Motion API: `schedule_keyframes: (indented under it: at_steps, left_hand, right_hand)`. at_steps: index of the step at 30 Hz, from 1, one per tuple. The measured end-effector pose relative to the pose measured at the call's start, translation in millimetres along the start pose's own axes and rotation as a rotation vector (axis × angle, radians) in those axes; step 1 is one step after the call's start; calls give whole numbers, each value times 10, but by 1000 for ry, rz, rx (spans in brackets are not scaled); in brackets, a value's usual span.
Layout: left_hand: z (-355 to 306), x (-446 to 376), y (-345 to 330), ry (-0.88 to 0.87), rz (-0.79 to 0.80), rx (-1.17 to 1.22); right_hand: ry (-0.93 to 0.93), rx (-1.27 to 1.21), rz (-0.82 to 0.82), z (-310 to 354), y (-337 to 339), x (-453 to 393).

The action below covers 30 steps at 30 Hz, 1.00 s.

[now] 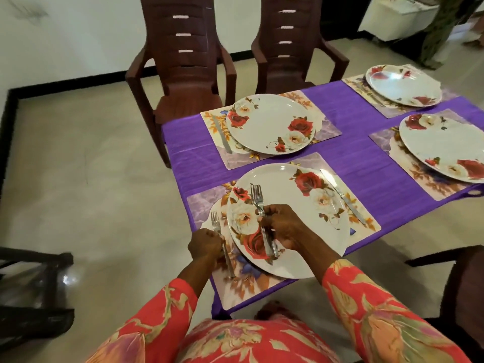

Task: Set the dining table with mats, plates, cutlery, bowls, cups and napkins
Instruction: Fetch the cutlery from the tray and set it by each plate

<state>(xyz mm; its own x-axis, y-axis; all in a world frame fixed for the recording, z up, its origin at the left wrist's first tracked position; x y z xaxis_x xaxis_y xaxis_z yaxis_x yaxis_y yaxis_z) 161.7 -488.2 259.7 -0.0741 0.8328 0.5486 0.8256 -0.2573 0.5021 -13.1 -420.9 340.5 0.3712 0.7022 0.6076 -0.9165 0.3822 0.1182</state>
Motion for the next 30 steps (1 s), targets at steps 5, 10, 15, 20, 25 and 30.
schedule_keyframes:
  at_steps: [5, 10, 15, 20, 25, 30]
  left_hand:
    - [-125, 243, -4, 3, -121, 30]
    - [-215, 394, -22, 16, -248, -15]
    - [-225, 523, -5, 34, -312, 21]
    - [-581, 838, -74, -56, -408, 151]
    - [-1053, 1171, -736, 108, 87, 657]
    - [-1233, 1237, -1154, 184, 252, 651]
  right_hand:
    - [-14, 52, 136, 39, 135, -192]
    - [-17, 143, 227, 38, 255, -319]
    - [-5, 170, 293, 20, 406, -317]
    - [1, 155, 333, 13, 593, -278]
    - [21, 129, 316, 50, 801, -230]
    - [48, 67, 259, 66, 1122, -225]
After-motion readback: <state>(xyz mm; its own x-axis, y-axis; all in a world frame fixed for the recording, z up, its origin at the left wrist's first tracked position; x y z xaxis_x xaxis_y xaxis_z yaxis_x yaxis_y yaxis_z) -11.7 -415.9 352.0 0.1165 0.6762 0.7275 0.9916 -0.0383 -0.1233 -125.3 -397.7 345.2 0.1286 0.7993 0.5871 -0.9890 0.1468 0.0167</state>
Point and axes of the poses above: each hand's wrist, its own x-axis away from the middle knuckle, its own y-axis out of the back of the hand, z = x × y, the point moved 4 cm from there along -x, towards the middle knuckle
